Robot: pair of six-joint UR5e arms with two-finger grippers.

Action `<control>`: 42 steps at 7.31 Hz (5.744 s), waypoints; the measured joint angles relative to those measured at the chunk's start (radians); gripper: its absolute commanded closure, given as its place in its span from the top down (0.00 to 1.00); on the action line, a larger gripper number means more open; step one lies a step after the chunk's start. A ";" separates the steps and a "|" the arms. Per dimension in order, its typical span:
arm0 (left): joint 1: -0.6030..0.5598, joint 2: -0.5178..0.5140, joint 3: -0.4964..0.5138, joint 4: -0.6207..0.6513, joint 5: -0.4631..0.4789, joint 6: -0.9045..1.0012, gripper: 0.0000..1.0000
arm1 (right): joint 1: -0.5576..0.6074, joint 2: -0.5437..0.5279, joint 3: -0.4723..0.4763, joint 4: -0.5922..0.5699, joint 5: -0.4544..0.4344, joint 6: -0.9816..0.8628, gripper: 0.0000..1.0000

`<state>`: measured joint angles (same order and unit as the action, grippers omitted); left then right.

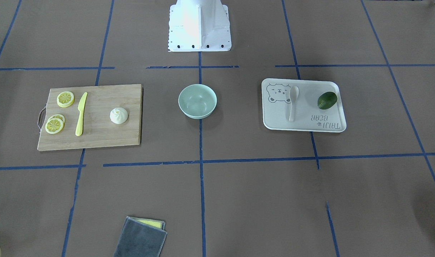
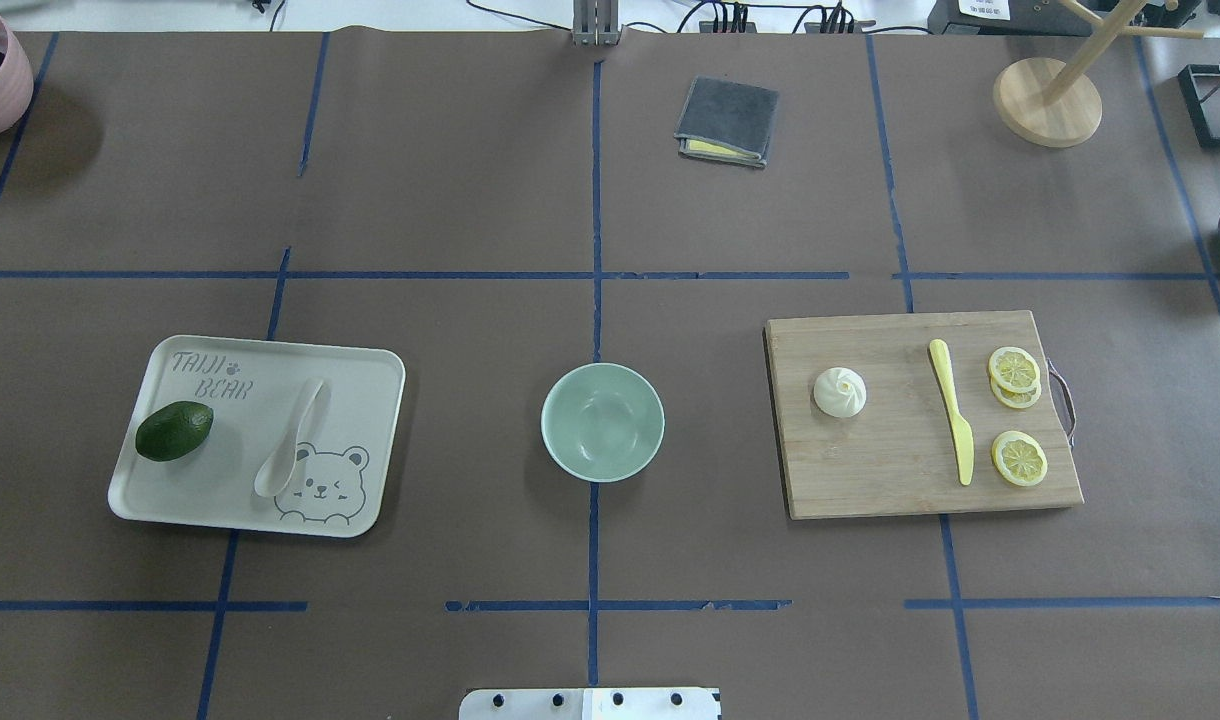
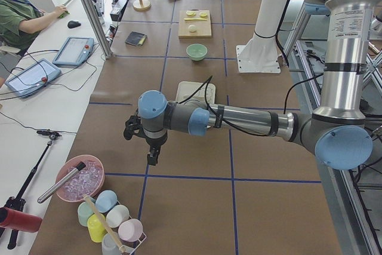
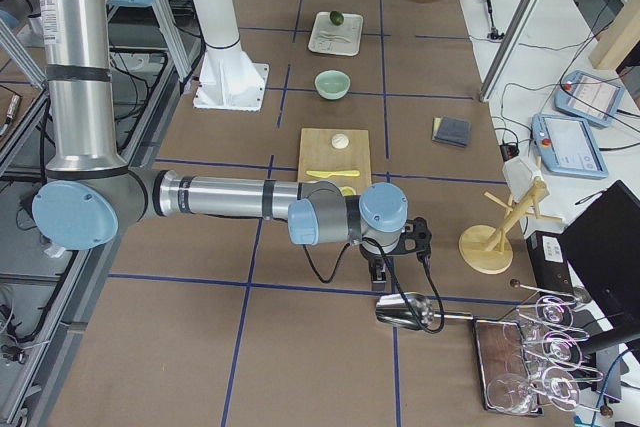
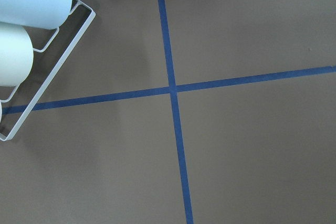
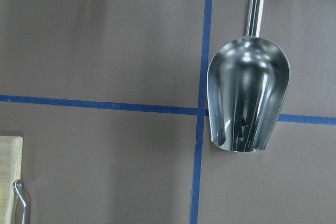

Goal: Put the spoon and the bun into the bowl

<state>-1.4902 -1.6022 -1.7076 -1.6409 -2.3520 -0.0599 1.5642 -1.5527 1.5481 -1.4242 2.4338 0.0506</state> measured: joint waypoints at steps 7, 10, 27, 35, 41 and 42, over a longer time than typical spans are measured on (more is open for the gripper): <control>0.563 -0.048 -0.263 -0.242 0.190 -0.834 0.98 | -0.060 0.054 0.015 0.010 0.005 0.194 1.00; 0.736 -0.048 -0.161 -0.420 0.335 -1.027 0.94 | -0.153 0.058 0.152 0.028 -0.002 0.436 1.00; 0.905 -0.095 -0.073 -0.466 0.482 -1.060 0.13 | -0.316 0.059 0.285 0.028 -0.009 0.618 1.00; 0.891 -0.145 -0.202 -0.281 0.479 -1.065 0.00 | -0.654 0.173 0.335 0.078 -0.240 1.010 1.00; 0.886 -0.263 -0.216 -0.246 0.478 -1.249 0.00 | -0.937 0.201 0.311 0.131 -0.504 1.169 1.00; 0.886 -0.266 -0.216 -0.245 0.477 -1.251 0.00 | -0.951 0.206 0.300 0.131 -0.516 1.169 0.98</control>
<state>-0.6040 -1.8684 -1.9236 -1.8864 -1.8745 -1.3104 0.6137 -1.3469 1.8485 -1.2929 1.9182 1.2201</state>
